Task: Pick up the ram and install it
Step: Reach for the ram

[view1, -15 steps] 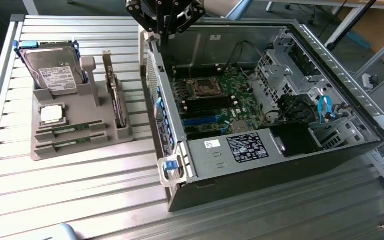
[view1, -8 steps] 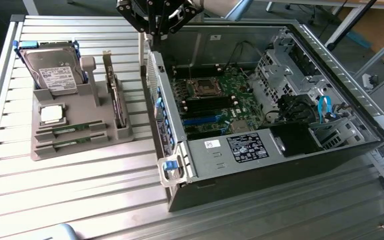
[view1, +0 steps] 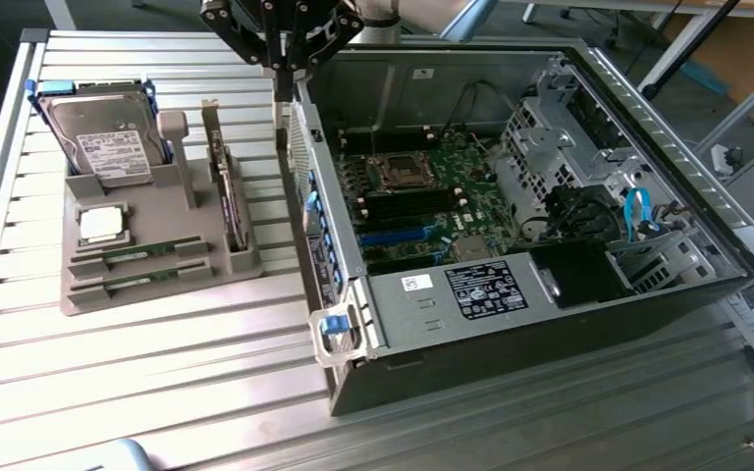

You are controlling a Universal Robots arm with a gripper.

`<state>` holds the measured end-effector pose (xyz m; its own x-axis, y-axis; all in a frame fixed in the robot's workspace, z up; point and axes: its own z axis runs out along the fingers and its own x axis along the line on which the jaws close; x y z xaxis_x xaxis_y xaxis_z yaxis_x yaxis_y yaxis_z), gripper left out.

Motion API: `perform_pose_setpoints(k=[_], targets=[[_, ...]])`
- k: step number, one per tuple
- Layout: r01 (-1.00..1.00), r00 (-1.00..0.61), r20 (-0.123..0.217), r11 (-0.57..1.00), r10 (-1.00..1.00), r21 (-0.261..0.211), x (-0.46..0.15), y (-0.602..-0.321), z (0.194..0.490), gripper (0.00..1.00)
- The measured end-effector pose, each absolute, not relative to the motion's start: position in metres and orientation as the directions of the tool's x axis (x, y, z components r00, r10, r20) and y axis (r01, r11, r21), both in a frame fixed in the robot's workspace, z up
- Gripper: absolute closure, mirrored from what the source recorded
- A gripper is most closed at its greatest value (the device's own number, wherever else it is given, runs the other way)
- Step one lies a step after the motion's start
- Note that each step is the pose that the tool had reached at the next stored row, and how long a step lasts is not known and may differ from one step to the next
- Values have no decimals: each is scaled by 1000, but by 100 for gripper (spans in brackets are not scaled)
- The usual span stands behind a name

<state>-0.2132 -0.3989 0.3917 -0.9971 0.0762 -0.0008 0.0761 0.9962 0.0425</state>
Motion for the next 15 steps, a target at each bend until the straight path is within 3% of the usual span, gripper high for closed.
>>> perform_pose_setpoints(k=[15], targets=[[77, -997, 13, 996, 76, 42, -249, -399, 391, 89]])
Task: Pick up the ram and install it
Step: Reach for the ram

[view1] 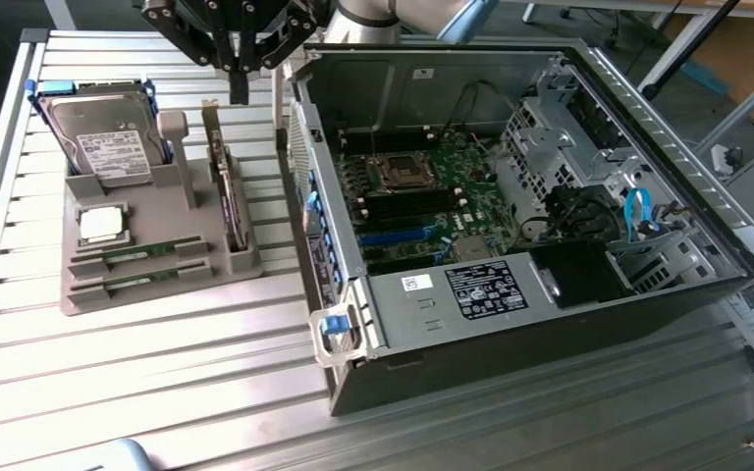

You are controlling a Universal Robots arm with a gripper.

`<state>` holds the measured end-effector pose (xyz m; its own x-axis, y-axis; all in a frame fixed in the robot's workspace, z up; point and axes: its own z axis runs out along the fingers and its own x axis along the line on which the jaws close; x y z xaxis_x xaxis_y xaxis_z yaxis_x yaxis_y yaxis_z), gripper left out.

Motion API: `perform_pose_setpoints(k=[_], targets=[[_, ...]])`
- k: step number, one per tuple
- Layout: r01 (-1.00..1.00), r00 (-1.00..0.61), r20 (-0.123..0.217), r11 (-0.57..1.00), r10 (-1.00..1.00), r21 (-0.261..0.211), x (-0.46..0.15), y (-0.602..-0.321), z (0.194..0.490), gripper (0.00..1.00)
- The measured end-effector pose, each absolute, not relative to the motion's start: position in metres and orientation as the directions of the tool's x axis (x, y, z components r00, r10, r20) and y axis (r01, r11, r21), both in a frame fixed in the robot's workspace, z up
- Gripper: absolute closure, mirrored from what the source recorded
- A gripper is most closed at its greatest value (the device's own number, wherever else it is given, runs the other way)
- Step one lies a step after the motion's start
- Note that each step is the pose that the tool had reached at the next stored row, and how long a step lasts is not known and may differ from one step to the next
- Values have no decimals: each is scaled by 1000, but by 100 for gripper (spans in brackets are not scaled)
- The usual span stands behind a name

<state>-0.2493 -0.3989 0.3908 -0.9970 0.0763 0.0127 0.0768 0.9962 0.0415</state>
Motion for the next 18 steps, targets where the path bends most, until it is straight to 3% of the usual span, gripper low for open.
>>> perform_pose_setpoints(k=[18], targets=[[77, -997, 29, 996, 76, 40, -295, -399, 390, 89]])
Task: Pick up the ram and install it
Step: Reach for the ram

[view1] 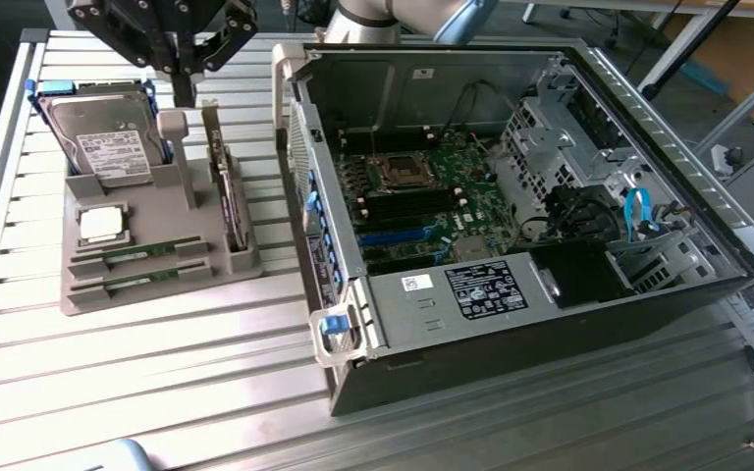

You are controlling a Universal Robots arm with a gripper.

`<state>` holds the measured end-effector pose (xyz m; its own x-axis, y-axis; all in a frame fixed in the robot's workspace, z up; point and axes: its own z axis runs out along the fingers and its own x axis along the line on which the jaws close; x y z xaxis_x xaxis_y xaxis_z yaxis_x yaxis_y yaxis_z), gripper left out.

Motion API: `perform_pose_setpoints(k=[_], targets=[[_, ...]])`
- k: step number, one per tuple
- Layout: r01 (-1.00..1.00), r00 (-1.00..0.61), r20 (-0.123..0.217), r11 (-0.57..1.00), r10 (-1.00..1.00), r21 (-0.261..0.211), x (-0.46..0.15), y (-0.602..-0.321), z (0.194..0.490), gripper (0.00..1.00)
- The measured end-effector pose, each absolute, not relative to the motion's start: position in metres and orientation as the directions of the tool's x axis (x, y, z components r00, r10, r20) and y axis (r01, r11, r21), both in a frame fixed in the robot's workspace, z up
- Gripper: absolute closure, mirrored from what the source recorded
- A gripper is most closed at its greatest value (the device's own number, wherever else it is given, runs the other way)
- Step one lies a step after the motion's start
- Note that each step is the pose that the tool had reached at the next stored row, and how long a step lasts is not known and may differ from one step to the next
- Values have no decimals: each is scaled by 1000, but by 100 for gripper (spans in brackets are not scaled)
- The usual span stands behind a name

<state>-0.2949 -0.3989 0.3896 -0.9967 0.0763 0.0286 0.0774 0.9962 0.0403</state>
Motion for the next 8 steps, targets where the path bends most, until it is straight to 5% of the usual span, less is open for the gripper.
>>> perform_pose_setpoints(k=[8], targets=[[78, -996, 35, 996, 76, 40, -315, -399, 389, 89]])
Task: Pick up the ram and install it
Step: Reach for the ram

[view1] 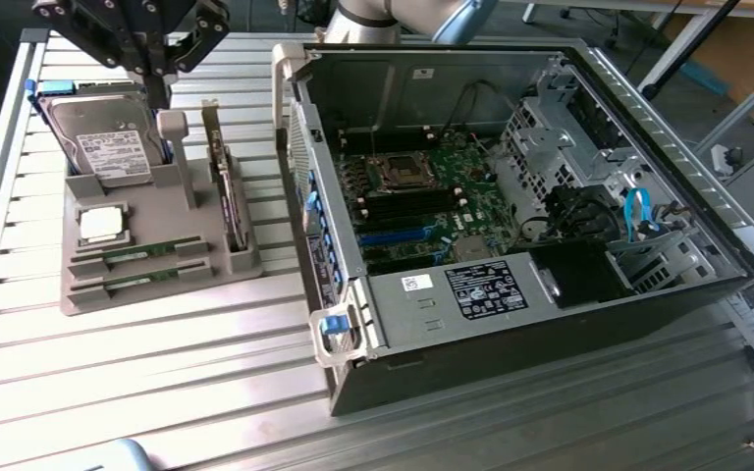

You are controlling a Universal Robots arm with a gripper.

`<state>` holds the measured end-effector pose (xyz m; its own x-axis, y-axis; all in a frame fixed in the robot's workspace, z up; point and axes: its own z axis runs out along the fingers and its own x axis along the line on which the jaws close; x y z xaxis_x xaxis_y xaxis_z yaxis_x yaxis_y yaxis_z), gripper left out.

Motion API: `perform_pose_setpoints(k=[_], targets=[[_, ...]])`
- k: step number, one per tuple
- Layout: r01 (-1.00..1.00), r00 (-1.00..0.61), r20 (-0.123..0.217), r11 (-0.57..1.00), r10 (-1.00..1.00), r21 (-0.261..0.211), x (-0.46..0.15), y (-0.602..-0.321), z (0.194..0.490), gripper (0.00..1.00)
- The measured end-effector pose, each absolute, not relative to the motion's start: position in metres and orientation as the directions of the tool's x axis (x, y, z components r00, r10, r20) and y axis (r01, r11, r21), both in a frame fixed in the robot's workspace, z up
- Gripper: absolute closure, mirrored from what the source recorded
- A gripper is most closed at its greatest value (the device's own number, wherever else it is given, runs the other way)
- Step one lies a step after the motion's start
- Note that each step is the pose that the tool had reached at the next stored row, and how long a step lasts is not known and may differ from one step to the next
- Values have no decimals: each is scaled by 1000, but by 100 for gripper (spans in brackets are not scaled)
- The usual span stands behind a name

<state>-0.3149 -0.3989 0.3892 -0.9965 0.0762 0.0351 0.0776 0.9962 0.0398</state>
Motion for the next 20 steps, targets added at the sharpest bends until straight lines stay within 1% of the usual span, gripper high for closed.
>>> perform_pose_setpoints(k=[13, 20], targets=[[78, -996, 47, 996, 76, 39, -345, -399, 389, 89], [78, -996, 47, 996, 76, 39, -347, -399, 389, 89]])
